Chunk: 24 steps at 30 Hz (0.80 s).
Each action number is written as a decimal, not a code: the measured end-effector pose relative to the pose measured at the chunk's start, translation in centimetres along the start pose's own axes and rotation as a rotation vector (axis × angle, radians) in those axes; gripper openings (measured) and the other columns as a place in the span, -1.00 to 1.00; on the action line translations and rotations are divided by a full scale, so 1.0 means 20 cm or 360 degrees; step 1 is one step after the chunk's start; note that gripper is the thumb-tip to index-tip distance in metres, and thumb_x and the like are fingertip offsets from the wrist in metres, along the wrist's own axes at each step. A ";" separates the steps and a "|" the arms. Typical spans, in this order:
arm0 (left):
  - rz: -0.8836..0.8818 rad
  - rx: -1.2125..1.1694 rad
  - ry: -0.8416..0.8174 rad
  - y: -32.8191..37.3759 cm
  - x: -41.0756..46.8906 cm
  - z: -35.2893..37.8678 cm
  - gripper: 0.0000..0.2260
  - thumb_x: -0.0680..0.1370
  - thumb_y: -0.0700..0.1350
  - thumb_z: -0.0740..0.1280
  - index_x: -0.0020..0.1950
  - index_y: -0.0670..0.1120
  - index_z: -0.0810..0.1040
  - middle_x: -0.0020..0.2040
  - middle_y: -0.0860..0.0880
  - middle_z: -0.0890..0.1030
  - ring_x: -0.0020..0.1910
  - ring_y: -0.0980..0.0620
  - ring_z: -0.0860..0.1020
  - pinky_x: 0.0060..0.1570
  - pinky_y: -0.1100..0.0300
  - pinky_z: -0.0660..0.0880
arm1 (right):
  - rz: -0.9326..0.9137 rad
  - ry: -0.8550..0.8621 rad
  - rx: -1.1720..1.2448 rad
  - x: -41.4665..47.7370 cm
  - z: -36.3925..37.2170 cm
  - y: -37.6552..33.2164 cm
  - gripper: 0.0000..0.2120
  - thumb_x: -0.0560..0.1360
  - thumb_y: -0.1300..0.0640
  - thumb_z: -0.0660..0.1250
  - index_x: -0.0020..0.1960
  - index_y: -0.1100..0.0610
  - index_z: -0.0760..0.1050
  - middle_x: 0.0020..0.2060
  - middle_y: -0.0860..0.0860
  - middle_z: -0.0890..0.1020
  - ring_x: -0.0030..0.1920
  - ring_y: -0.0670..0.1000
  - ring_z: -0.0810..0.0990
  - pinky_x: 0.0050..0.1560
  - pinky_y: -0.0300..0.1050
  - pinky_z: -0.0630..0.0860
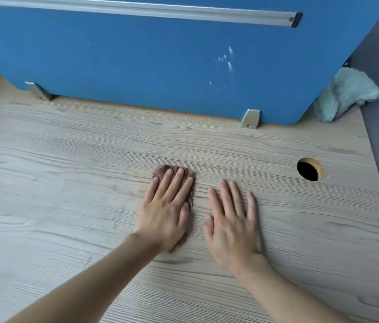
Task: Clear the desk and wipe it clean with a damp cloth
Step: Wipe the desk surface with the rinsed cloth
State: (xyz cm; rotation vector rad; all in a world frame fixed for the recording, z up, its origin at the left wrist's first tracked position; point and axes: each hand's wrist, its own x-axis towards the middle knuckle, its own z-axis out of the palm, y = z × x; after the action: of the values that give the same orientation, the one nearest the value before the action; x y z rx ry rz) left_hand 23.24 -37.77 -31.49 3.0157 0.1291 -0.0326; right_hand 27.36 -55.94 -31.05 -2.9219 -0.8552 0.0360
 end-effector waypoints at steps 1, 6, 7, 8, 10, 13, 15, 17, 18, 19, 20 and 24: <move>0.0041 -0.0002 -0.0011 -0.02 0.00 0.01 -0.46 0.62 0.04 -0.02 0.63 0.02 0.11 0.62 -0.02 0.10 0.61 -0.03 0.01 0.54 -0.11 0.07 | 0.0001 -0.0002 -0.0009 0.00 0.00 0.00 -0.39 0.54 -0.09 0.08 0.53 0.11 0.35 0.56 0.15 0.26 0.57 0.17 0.20 0.49 0.35 0.13; -0.0107 0.0034 0.0045 -0.08 0.11 -0.01 -0.45 0.61 0.05 -0.05 0.63 0.04 0.11 0.62 -0.01 0.10 0.61 -0.01 0.00 0.55 -0.08 0.04 | 0.0001 -0.0003 -0.0040 0.00 0.00 0.01 -0.39 0.56 -0.10 0.06 0.55 0.11 0.33 0.56 0.15 0.26 0.58 0.17 0.19 0.50 0.34 0.11; -0.0137 0.0032 0.0051 -0.05 0.08 -0.01 -0.44 0.60 0.05 -0.04 0.63 0.03 0.11 0.62 -0.01 0.10 0.61 -0.02 0.00 0.55 -0.08 0.04 | 0.0002 -0.0003 -0.0037 0.00 0.00 0.01 -0.39 0.55 -0.09 0.06 0.54 0.11 0.33 0.56 0.16 0.27 0.57 0.17 0.20 0.49 0.35 0.12; -0.0135 0.0024 0.0041 -0.01 0.04 -0.01 -0.44 0.60 0.06 -0.03 0.63 0.02 0.11 0.63 -0.02 0.09 0.61 -0.03 -0.01 0.55 -0.10 0.04 | 0.0002 -0.0007 -0.0031 0.00 0.00 0.00 -0.39 0.55 -0.09 0.06 0.53 0.11 0.35 0.55 0.16 0.28 0.57 0.17 0.21 0.49 0.35 0.13; -0.0049 0.0018 0.0009 0.05 -0.08 0.00 -0.44 0.61 0.06 -0.02 0.63 0.01 0.08 0.63 -0.02 0.06 0.62 -0.04 -0.04 0.55 -0.10 0.03 | -0.0011 -0.0006 -0.0029 0.00 0.00 0.00 -0.39 0.54 -0.09 0.05 0.52 0.12 0.36 0.55 0.16 0.28 0.56 0.18 0.22 0.48 0.36 0.13; 0.0067 0.0005 -0.0033 0.00 -0.11 0.00 -0.46 0.63 0.06 -0.01 0.63 0.04 0.08 0.63 0.00 0.08 0.61 0.00 -0.03 0.55 -0.07 0.02 | -0.0014 -0.0028 -0.0060 0.00 -0.01 0.00 -0.38 0.55 -0.10 0.03 0.54 0.12 0.33 0.56 0.16 0.26 0.57 0.18 0.19 0.50 0.35 0.10; -0.0027 0.0027 0.0025 -0.07 -0.03 0.00 -0.46 0.62 0.06 -0.02 0.63 0.04 0.10 0.62 -0.01 0.11 0.61 -0.01 0.01 0.55 -0.07 0.02 | -0.0019 -0.0025 -0.0062 0.00 -0.01 0.01 -0.39 0.55 -0.09 0.04 0.54 0.12 0.33 0.56 0.16 0.26 0.57 0.18 0.18 0.50 0.35 0.09; -0.0208 0.0020 0.0042 -0.09 0.03 -0.02 -0.45 0.61 0.06 -0.05 0.63 0.05 0.11 0.62 -0.02 0.11 0.61 -0.02 0.02 0.56 -0.06 0.01 | -0.0012 -0.0017 -0.0056 0.00 -0.01 0.00 -0.39 0.55 -0.09 0.04 0.54 0.12 0.33 0.56 0.16 0.27 0.57 0.18 0.19 0.50 0.35 0.09; -0.0259 0.0021 0.0054 -0.07 0.02 -0.01 -0.44 0.60 0.06 -0.06 0.63 0.05 0.10 0.62 -0.01 0.10 0.61 -0.03 0.01 0.56 -0.07 0.01 | -0.0006 -0.0017 -0.0061 0.00 0.00 0.00 -0.39 0.55 -0.09 0.04 0.54 0.11 0.33 0.56 0.16 0.27 0.57 0.18 0.18 0.50 0.35 0.09; -0.0264 0.0021 0.0057 -0.04 -0.02 -0.01 -0.44 0.60 0.07 -0.05 0.63 0.04 0.10 0.63 -0.01 0.09 0.61 -0.03 0.00 0.56 -0.08 0.01 | -0.0004 -0.0027 -0.0065 0.00 0.00 0.00 -0.39 0.55 -0.09 0.03 0.54 0.11 0.33 0.56 0.16 0.27 0.57 0.18 0.18 0.50 0.35 0.09; -0.0224 0.0020 0.0042 0.00 -0.08 0.00 -0.44 0.61 0.07 -0.04 0.63 0.04 0.08 0.63 -0.01 0.07 0.61 -0.03 -0.02 0.56 -0.09 0.01 | -0.0001 -0.0033 -0.0066 0.00 0.00 0.00 -0.38 0.54 -0.10 0.03 0.54 0.11 0.33 0.56 0.16 0.27 0.57 0.18 0.19 0.49 0.35 0.09; -0.0006 -0.0022 -0.0042 0.04 -0.23 0.00 -0.46 0.64 0.06 -0.03 0.64 0.07 0.01 0.64 0.02 0.01 0.62 0.01 -0.09 0.56 -0.07 -0.02 | 0.0008 -0.0031 -0.0075 0.00 0.00 0.00 -0.38 0.54 -0.10 0.01 0.54 0.12 0.33 0.56 0.16 0.26 0.57 0.17 0.19 0.50 0.35 0.08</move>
State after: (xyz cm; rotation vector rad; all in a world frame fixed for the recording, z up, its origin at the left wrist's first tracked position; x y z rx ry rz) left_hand 18.70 -38.94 -31.29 3.0000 0.1323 -0.0713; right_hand 27.34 -55.83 -31.06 -2.9722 -0.8631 0.0453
